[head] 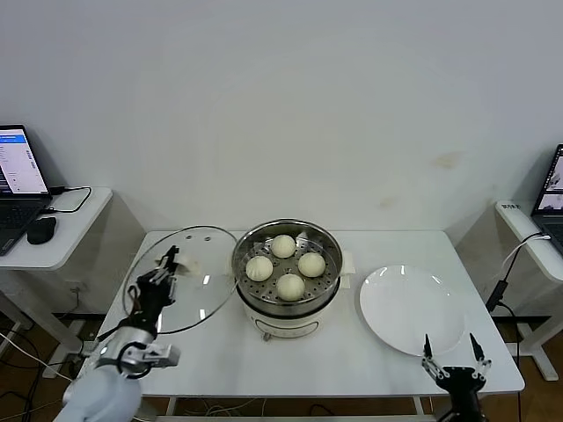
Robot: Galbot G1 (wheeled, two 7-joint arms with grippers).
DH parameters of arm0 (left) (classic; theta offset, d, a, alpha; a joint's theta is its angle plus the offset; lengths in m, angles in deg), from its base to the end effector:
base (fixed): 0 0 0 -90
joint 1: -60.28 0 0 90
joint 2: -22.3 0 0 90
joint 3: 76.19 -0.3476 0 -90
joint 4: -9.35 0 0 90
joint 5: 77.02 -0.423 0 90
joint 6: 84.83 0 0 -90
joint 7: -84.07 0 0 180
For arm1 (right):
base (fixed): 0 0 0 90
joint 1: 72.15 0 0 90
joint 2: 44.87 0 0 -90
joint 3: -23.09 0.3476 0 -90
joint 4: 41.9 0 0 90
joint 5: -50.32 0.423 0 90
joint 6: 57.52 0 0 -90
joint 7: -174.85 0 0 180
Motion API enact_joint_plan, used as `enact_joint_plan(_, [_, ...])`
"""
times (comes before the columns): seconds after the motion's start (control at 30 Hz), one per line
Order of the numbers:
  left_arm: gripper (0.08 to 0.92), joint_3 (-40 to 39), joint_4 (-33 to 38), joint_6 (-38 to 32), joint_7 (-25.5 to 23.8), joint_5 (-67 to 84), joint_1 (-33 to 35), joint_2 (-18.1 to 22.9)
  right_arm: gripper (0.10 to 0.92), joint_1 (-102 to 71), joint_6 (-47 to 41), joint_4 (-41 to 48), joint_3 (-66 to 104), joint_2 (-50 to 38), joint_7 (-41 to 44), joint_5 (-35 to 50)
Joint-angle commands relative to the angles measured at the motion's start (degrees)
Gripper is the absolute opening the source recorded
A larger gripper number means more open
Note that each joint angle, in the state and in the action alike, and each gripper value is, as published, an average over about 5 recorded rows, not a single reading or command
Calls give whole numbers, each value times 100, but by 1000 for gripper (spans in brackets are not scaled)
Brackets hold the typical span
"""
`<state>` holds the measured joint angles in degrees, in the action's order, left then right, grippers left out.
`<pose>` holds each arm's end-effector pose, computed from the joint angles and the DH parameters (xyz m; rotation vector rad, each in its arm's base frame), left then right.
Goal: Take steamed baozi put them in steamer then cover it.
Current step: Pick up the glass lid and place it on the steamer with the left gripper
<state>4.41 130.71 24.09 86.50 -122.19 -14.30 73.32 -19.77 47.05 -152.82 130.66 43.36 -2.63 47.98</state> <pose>0.3073 0.0343 -0.2260 0.0866 2.3497 1.8985 0.1807 -0.1253 -0.3826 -0.2679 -3.0637 0.3787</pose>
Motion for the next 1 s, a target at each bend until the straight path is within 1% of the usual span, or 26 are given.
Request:
enact_joint_plan(0.03, [126, -2068, -241, 1404, -509, -280, -2166, 196, 823, 139, -131, 58, -200, 85, -205, -481])
enact_joint_plan(0.13, [126, -2334, -482, 1572, -732, -913, -2523, 684, 823, 194, -254, 74, -274, 78, -290, -588])
enact_joint_plan(0.27, [126, -2339, -854, 1590, -1014, -1780, -2703, 1438, 823, 244, -372, 79, -373, 80, -365, -674])
enact_joint_plan(0.43, [126, -2115, -1220, 1597, -1447, -2770, -2731, 2362, 823, 264, -429, 132, -544, 123, -410, -831])
enact_joint_plan(0.57, [126, -1975, -1402, 1592, -1793, -3478, -2672, 2930, 823, 266, -431, 181, -617, 159, -420, -925])
enact_joint_plan(0.67, [126, -1900, -1520, 1584, -1935, -3963, -2601, 3262, 822, 263, -438, 184, -646, 180, -416, -978])
enact_joint_plan(0.77, [126, -1874, -1632, 1576, -2006, -4393, -2555, 3510, 823, 252, -441, 180, -672, 194, -414, -1022])
enact_joint_plan(1.0, [126, -1886, -1916, 1572, -2070, -4815, -2554, 3842, 823, 238, -443, 220, -697, 205, -415, -1097])
